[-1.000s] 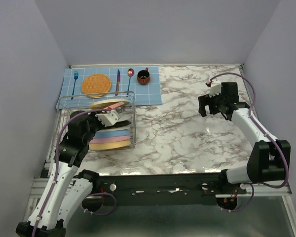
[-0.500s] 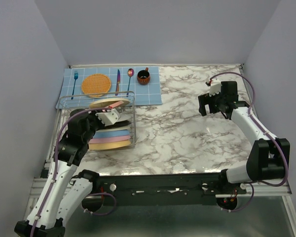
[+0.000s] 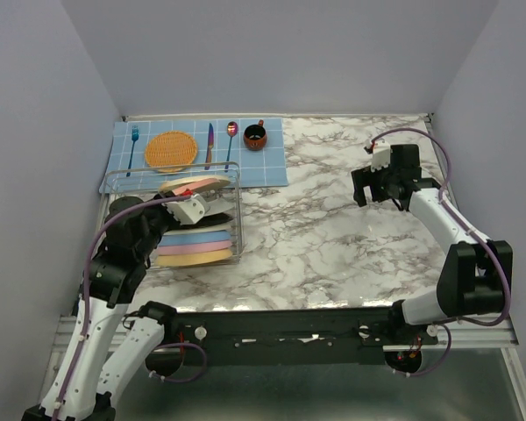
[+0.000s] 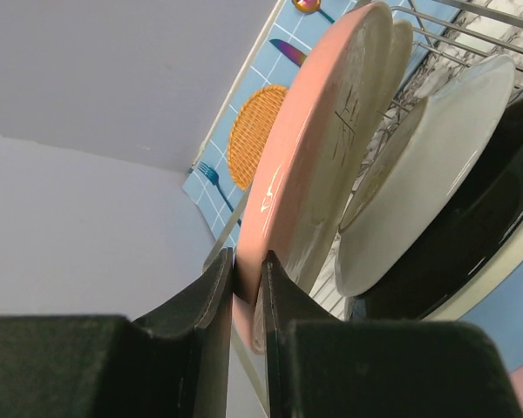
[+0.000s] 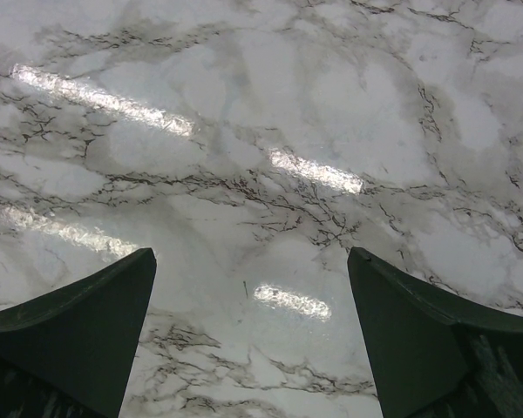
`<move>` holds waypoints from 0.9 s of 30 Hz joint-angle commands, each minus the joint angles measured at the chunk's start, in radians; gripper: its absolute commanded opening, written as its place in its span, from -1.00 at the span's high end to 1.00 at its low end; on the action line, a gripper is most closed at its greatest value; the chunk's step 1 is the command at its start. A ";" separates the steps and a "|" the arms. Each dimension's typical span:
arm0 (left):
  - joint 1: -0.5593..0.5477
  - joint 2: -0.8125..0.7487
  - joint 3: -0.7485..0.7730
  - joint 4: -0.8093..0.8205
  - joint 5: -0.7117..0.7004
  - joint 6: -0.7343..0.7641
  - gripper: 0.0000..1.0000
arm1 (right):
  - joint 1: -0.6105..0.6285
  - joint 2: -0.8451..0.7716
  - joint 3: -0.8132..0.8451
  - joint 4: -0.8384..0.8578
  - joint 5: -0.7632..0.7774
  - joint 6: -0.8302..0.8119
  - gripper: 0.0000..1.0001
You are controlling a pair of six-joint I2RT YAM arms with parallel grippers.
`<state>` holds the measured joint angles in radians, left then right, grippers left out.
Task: Unload the plates from the dish rack
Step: Unload the plate from the dish rack.
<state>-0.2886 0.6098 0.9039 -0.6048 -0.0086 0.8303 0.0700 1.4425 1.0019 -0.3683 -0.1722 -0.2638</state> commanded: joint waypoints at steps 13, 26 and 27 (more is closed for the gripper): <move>-0.007 -0.050 0.070 0.060 0.038 -0.019 1.00 | 0.010 0.032 0.030 -0.014 0.040 -0.015 -0.99; -0.007 -0.030 0.122 0.117 -0.013 -0.014 1.00 | 0.010 0.035 0.032 -0.012 0.039 -0.017 -0.99; -0.007 -0.030 0.124 0.120 -0.013 -0.016 1.00 | 0.011 0.033 0.030 -0.012 0.040 -0.017 -0.99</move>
<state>-0.2905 0.5930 0.9756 -0.6266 0.0006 0.8265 0.0731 1.4635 1.0080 -0.3683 -0.1497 -0.2642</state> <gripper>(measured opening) 0.221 0.996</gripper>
